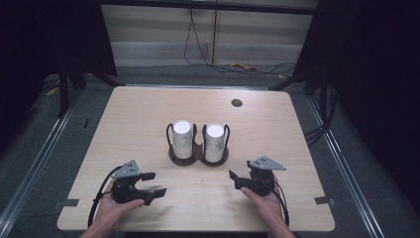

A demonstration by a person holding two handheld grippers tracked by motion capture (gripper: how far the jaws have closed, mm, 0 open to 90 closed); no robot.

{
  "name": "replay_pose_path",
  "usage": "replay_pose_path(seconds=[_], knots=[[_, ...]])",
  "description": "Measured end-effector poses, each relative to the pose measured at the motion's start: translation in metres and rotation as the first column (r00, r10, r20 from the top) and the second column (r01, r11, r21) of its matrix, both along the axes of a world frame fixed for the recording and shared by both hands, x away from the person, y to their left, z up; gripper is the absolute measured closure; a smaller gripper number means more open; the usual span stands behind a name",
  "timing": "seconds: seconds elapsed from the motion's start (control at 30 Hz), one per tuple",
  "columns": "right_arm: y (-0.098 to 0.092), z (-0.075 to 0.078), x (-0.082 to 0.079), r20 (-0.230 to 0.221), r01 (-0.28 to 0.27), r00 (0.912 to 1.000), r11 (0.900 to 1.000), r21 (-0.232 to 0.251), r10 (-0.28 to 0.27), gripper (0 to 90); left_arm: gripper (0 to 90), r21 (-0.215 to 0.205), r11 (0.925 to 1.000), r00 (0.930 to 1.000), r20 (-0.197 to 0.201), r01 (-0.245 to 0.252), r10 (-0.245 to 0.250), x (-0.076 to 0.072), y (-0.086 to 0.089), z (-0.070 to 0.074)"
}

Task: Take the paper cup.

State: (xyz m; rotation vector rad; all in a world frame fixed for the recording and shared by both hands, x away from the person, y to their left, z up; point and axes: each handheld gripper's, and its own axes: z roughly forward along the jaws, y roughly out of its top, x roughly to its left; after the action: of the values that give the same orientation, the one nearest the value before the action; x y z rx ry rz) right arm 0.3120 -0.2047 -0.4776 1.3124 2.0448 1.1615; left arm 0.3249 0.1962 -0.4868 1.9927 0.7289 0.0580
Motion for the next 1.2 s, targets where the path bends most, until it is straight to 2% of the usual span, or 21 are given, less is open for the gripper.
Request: replay_pose_path(seconds=[0.2,0.6,0.67,0.8,0.83,1.1,1.17,1.2], knots=[[0.002,0.001,-0.001,0.004,-0.029,0.9996,0.999,-0.020,0.029,23.1,22.8,-0.008,1.0000,1.0000,-0.008,0.004,-0.004,0.002,-0.001,0.000],[0.013,0.009,-0.002,-0.021,-0.111,0.9935,0.993,0.027,0.112,26.2,25.4,-0.004,0.9997,0.9997,-0.009,0.022,-0.023,0.000,-0.004,0.001],[0.015,0.011,-0.002,-0.022,-0.126,0.9917,0.992,0.022,0.126,26.2,25.5,0.003,0.9996,0.9996,-0.006,0.028,-0.028,0.000,-0.005,0.001],[0.018,0.016,-0.003,-0.020,-0.144,0.9893,0.989,0.039,0.144,28.0,26.2,-0.006,0.9995,0.9995,-0.009,0.030,-0.030,-0.003,-0.005,0.001],[0.019,0.018,-0.003,-0.017,-0.147,0.9889,0.988,0.049,0.148,28.6,26.6,0.003,0.9995,0.9994,-0.010,0.032,-0.032,-0.003,-0.005,0.001],[0.029,0.027,-0.003,-0.012,-0.212,0.9769,0.975,0.071,0.213,36.3,29.5,0.018,0.9995,0.9997,-0.007,0.026,-0.026,-0.003,-0.005,0.003],[0.031,0.030,-0.003,-0.014,-0.228,0.9731,0.971,0.076,0.230,37.5,30.6,0.018,0.9995,0.9997,-0.011,0.024,-0.024,-0.002,-0.005,0.003],[0.034,0.032,-0.001,-0.017,-0.247,0.9682,0.965,0.085,0.250,39.0,31.1,0.019,0.9995,0.9997,-0.013,0.023,-0.023,-0.002,-0.005,0.003]])
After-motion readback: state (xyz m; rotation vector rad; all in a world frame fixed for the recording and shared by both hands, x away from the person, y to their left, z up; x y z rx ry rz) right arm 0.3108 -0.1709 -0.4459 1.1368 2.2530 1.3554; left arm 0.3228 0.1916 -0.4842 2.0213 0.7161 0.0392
